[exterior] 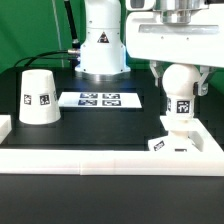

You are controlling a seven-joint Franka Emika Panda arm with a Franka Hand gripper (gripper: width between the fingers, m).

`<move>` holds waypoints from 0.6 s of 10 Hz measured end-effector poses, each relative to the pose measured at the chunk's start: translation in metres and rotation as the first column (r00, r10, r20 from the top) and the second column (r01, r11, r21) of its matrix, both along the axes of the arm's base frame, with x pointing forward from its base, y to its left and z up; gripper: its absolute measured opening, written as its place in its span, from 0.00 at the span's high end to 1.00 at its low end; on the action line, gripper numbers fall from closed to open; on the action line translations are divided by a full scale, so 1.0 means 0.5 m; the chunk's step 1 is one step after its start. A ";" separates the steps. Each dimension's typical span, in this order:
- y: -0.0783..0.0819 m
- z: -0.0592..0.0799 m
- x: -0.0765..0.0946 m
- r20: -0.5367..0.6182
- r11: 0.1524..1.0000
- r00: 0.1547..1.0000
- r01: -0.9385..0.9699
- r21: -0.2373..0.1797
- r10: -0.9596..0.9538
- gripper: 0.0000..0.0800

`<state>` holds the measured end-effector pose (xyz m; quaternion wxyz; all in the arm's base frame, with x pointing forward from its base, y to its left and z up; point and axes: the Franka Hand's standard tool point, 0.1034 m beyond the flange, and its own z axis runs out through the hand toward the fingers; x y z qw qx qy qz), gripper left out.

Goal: Assemble lamp

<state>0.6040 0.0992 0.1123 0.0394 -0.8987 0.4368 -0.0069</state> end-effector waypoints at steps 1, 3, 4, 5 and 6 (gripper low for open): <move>0.002 0.000 0.000 -0.004 0.999 0.999 0.053 0.006 -0.053 0.28; 0.005 0.000 -0.001 -0.011 0.992 0.992 0.125 0.016 -0.125 0.28; 0.004 0.000 0.000 -0.003 0.998 0.998 0.061 0.013 -0.061 0.22; 0.004 -0.001 0.000 0.007 1.000 1.000 0.001 0.010 -0.001 0.22; 0.007 -0.001 0.001 0.014 0.999 0.999 -0.044 0.008 0.043 0.15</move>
Offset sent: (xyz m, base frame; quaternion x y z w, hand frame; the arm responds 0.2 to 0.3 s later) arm -0.0032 -0.0022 0.0002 0.0019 0.0097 -0.0518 0.9986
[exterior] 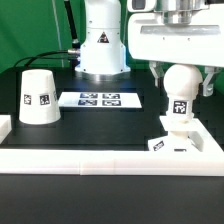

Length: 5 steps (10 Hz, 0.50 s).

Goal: Assemble lamp

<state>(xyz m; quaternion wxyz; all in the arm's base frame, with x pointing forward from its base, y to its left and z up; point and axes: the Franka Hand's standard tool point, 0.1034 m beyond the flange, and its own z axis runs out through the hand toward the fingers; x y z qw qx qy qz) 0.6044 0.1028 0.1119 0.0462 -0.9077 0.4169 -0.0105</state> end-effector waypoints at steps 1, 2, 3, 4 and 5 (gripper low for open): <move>0.004 0.000 0.000 0.008 0.998 0.998 -0.065 -0.004 0.065 0.13; 0.004 0.000 0.000 0.018 0.979 0.979 -0.202 -0.015 0.202 0.13; 0.004 0.000 0.001 0.025 0.944 0.944 -0.329 -0.026 0.330 0.13; 0.002 0.000 0.001 0.031 0.891 0.891 -0.452 -0.037 0.454 0.13; 0.002 0.000 0.001 0.033 0.865 0.865 -0.500 -0.042 0.501 0.13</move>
Offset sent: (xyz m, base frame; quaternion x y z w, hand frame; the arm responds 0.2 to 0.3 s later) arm -0.0013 0.0051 0.0023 0.0145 -0.0179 -0.3501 0.9364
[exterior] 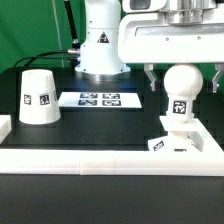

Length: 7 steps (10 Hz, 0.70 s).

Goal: Assemble lamp

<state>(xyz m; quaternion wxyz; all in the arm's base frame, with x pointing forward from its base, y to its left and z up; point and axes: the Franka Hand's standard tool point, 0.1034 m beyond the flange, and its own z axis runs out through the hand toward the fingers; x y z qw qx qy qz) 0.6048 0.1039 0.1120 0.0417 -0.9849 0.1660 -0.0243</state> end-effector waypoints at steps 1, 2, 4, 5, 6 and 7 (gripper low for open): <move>0.000 0.000 0.000 0.006 0.996 0.996 -0.083 -0.006 0.083 0.13; 0.000 0.000 0.000 0.009 0.992 0.992 -0.127 -0.009 0.127 0.13; 0.010 0.000 -0.002 0.017 0.942 0.942 -0.333 -0.049 0.334 0.13; 0.015 -0.001 -0.003 0.030 0.878 0.879 -0.473 -0.079 0.476 0.13; 0.019 -0.002 -0.007 0.030 0.845 0.847 -0.527 -0.089 0.531 0.13; 0.018 -0.002 -0.007 0.027 0.777 0.779 -0.621 -0.100 0.626 0.13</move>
Offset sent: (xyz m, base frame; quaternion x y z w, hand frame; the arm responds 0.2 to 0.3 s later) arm -0.0070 0.0079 0.0034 -0.0485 0.0200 -0.2350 0.9706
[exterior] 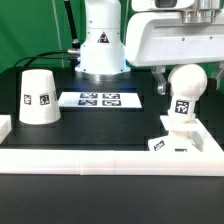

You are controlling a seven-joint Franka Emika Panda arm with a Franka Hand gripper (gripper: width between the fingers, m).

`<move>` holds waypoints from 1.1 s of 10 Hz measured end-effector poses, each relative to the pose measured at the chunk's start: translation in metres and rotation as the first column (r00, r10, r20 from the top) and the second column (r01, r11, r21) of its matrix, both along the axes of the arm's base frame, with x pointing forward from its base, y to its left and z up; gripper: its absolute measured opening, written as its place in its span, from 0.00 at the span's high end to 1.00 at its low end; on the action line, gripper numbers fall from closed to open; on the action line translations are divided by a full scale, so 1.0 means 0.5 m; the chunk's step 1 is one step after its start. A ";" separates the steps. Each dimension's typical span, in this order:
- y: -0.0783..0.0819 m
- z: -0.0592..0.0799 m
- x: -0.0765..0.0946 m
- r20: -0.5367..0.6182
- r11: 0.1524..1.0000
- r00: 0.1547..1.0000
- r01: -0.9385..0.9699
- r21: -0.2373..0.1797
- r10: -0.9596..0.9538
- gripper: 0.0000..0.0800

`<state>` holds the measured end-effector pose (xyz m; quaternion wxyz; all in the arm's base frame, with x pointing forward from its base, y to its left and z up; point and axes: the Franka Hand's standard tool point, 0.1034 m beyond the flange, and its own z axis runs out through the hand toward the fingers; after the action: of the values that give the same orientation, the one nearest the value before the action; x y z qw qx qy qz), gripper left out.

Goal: Assemble lamp

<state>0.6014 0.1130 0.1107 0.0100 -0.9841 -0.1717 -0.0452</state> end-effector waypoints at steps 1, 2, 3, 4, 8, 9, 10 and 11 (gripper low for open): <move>-0.003 0.000 0.001 0.003 0.994 0.994 -0.110 -0.010 0.110 0.13; -0.008 0.001 0.004 0.008 0.975 0.975 -0.222 -0.021 0.222 0.13; -0.011 0.002 0.005 0.009 0.956 0.956 -0.292 -0.028 0.292 0.13; -0.013 0.002 0.006 0.009 0.939 0.939 -0.343 -0.034 0.344 0.13; -0.024 0.000 0.007 -0.001 0.811 0.813 -0.581 -0.070 0.583 0.13; -0.025 0.000 0.008 -0.007 0.768 0.771 -0.635 -0.082 0.637 0.13; -0.025 0.002 0.009 -0.010 0.743 0.746 -0.663 -0.089 0.665 0.13; -0.022 0.006 0.015 -0.009 0.725 0.729 -0.681 -0.098 0.684 0.13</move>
Offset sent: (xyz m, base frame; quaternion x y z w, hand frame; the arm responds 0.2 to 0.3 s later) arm 0.0084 -0.0004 0.0029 0.0017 -0.0002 -0.1835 0.9830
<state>0.6088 0.1019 0.1138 -0.0228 -0.8507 -0.5234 -0.0439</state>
